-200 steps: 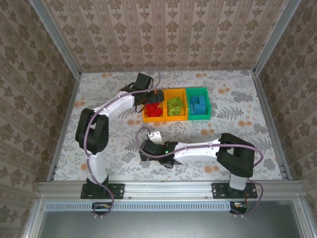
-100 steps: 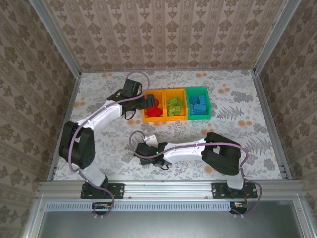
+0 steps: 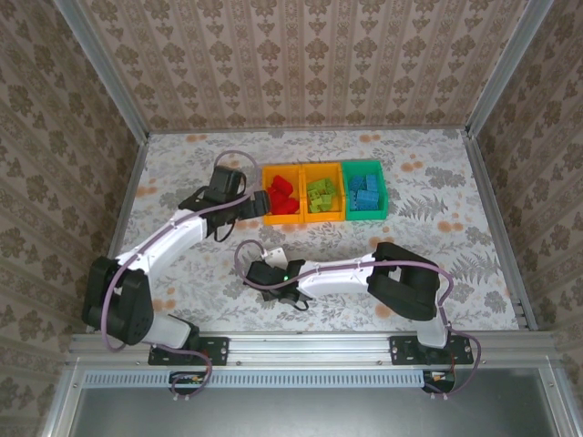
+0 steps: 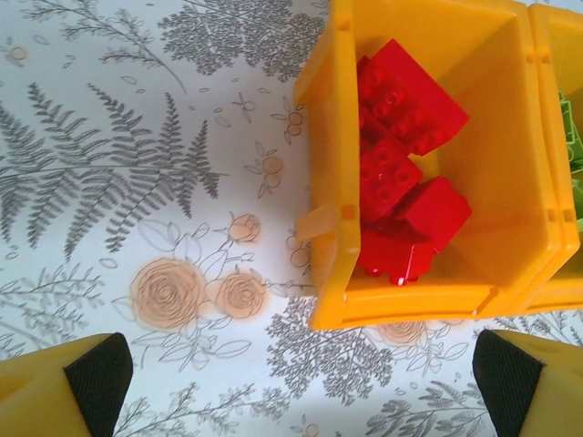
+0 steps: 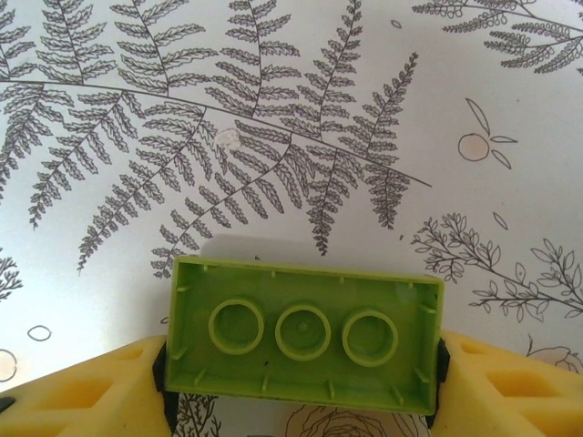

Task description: Sort the legos into containers by color

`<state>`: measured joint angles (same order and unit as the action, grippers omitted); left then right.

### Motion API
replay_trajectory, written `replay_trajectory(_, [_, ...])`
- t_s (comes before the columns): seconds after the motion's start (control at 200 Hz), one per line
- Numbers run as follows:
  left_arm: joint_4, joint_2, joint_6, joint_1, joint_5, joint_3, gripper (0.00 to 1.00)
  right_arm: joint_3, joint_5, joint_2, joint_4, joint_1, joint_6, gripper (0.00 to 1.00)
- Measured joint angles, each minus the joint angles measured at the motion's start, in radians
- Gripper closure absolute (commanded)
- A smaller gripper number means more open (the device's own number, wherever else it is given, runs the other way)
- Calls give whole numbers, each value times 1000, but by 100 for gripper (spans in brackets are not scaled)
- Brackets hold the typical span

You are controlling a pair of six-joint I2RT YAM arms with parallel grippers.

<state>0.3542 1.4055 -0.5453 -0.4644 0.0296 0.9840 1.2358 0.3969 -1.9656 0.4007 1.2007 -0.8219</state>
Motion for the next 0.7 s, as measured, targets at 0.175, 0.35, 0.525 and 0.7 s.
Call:
replay_trajectory(0.175, [10, -74, 0, 28, 45, -52, 0, -1, 4, 33, 17, -27, 44, 40])
replay_trajectory(0.35, [23, -133, 0, 29, 84, -114, 0, 1, 19, 143, 29, -137, 117, 40])
replay_trajectory(0.525, [56, -208, 0, 29, 129, -190, 0, 37, 24, 184, 29, -304, 212, 40])
replay_trajectory(0.7, [88, -268, 0, 29, 177, -246, 0, 120, 1, 158, 26, -475, 286, 39])
